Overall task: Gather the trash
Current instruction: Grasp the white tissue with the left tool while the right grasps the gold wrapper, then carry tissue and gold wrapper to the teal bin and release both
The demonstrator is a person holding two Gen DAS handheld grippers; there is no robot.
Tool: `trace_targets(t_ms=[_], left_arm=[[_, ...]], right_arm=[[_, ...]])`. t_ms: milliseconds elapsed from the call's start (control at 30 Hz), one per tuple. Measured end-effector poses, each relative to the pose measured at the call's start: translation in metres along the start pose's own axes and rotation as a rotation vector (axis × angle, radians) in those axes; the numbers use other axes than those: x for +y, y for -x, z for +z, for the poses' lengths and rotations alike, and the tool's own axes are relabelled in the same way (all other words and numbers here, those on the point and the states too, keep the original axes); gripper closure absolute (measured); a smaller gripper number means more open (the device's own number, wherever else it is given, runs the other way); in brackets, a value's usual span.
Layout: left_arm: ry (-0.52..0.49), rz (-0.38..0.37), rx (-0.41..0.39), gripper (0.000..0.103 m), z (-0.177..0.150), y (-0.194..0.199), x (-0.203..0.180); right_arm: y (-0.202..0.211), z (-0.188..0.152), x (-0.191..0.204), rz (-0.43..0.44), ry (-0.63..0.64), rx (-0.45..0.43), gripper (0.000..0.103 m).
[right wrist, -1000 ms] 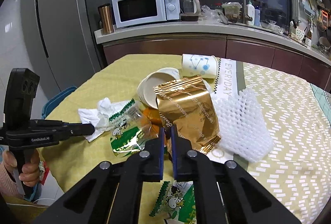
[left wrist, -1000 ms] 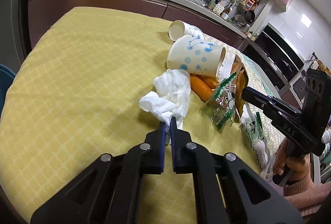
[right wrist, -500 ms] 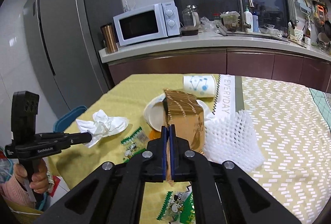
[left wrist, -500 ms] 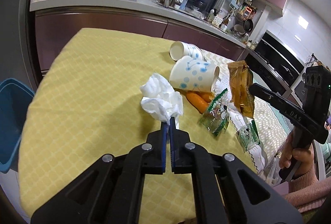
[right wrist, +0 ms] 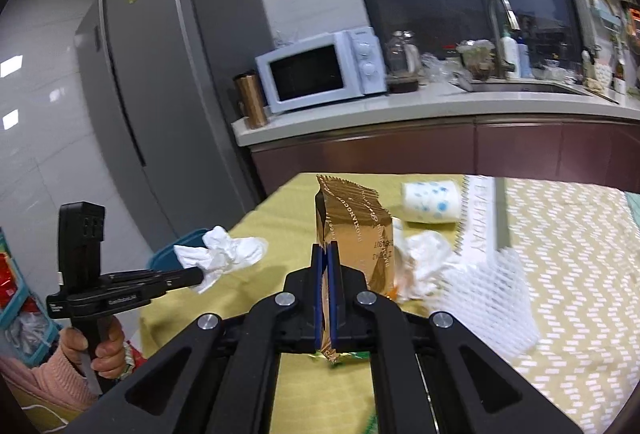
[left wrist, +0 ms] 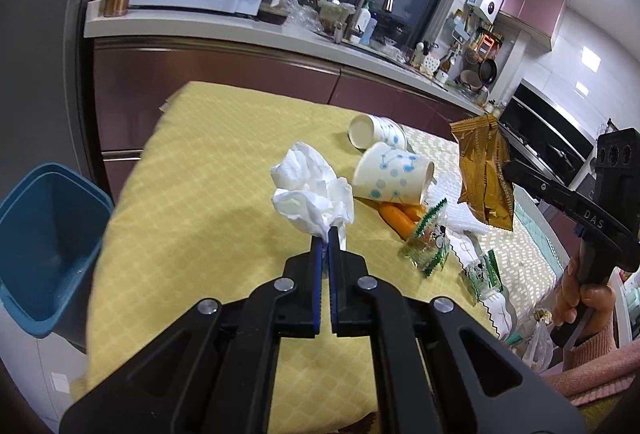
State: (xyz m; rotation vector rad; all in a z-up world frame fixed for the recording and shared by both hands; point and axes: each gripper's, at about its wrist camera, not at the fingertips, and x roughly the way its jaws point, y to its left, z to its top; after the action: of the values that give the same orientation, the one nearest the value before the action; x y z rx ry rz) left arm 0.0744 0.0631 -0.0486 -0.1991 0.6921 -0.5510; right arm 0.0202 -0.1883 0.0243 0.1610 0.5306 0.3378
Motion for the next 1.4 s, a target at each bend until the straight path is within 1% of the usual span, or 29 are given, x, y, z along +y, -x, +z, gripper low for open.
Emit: trace_targets(t_ms=[200, 433, 600, 733, 967, 1167, 1400], left_arm=[[0.015, 0.028, -0.039, 0.100, 0.001, 0.023, 0.013], [0.045, 0.078, -0.073, 0.100, -0.002, 0.050, 0.035], [0.076, 0.122, -0.096, 0.100, -0.006, 0.070, 0.055], [0.105, 0.168, -0.119, 0.100, -0.007, 0.087, 0.077], [0.174, 0.274, -0.160, 0.100, -0.009, 0.118, 0.123], [0.234, 0.342, -0.163, 0.100, -0.013, 0.130, 0.162], [0.281, 0.379, -0.140, 0.100, -0.020, 0.124, 0.192]], right_arm=[[-0.018, 0.008, 0.026, 0.107, 0.041, 0.008, 0.101], [-0.056, 0.013, 0.064, 0.229, 0.095, 0.057, 0.101], [-0.081, 0.015, 0.087, 0.300, 0.125, 0.095, 0.101], [-0.103, 0.020, 0.106, 0.369, 0.144, 0.125, 0.101], [-0.138, 0.031, 0.145, 0.474, 0.189, 0.160, 0.101], [-0.167, 0.035, 0.179, 0.547, 0.226, 0.194, 0.101], [-0.203, 0.034, 0.205, 0.590, 0.225, 0.250, 0.101]])
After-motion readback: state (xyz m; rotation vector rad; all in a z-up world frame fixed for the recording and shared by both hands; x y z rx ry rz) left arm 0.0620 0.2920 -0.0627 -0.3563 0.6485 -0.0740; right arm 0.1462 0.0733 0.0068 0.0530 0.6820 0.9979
